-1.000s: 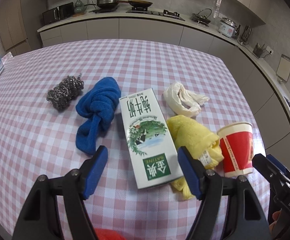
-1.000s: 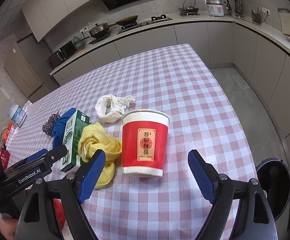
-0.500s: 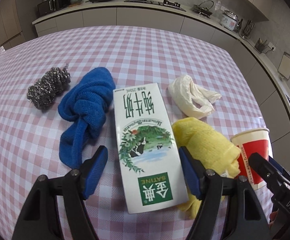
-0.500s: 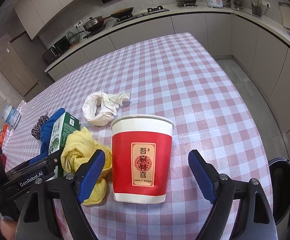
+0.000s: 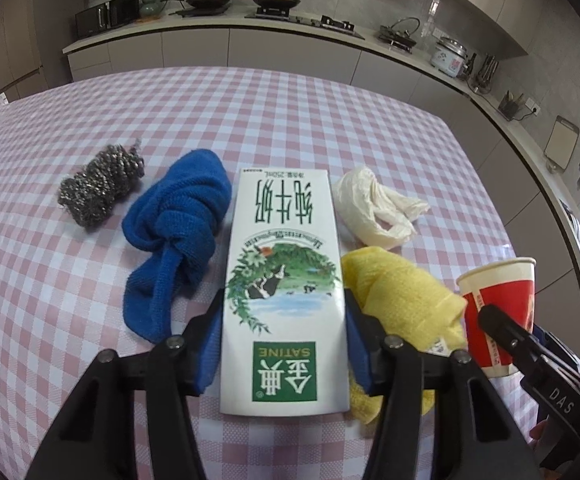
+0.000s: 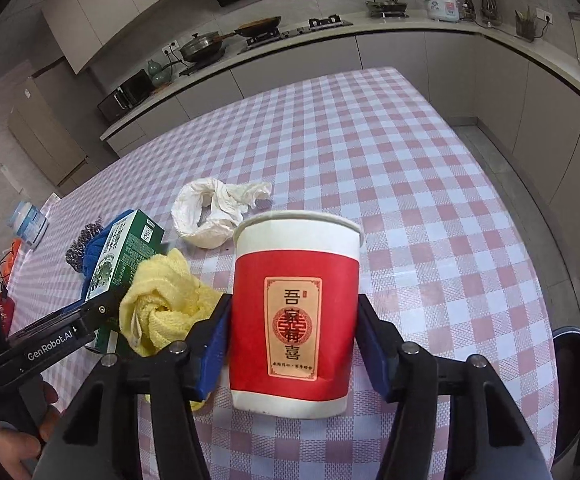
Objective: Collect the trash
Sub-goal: 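Grasp the green-and-white milk carton with the left tool while the right tool grasps the red cup, then carry the carton in the left tool and red cup in the right tool over the bin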
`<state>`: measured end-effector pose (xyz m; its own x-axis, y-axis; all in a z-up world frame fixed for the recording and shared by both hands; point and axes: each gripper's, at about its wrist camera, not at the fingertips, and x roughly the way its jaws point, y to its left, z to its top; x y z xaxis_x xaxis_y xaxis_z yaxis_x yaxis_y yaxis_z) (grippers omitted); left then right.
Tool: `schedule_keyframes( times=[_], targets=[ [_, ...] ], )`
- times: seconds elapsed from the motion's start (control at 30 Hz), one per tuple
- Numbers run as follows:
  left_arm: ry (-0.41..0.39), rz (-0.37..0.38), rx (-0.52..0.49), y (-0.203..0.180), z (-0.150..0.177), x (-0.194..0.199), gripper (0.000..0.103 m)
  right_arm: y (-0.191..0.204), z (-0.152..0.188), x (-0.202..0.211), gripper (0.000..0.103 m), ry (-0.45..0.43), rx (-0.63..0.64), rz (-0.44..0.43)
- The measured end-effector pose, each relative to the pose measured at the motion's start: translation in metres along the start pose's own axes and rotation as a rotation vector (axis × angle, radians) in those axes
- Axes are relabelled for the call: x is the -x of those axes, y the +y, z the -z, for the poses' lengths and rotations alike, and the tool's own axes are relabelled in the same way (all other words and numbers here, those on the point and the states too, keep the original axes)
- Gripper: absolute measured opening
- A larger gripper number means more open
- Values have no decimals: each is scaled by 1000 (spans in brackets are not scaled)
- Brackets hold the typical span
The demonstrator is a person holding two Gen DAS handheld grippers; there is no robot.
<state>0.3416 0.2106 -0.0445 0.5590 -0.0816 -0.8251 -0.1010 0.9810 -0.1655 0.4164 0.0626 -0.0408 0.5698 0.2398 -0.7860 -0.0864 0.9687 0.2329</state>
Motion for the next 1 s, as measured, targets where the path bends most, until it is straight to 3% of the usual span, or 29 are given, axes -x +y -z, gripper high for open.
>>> schedule_keyframes(
  times=[0.43,1.0],
  targets=[
    [-93,6,-37,-34,18,49,54,-19,10,51,60,-65,23,-38],
    [-101,85,-93,-109,64,74,54,-79,47,130,60,-95,13,-65]
  ],
)
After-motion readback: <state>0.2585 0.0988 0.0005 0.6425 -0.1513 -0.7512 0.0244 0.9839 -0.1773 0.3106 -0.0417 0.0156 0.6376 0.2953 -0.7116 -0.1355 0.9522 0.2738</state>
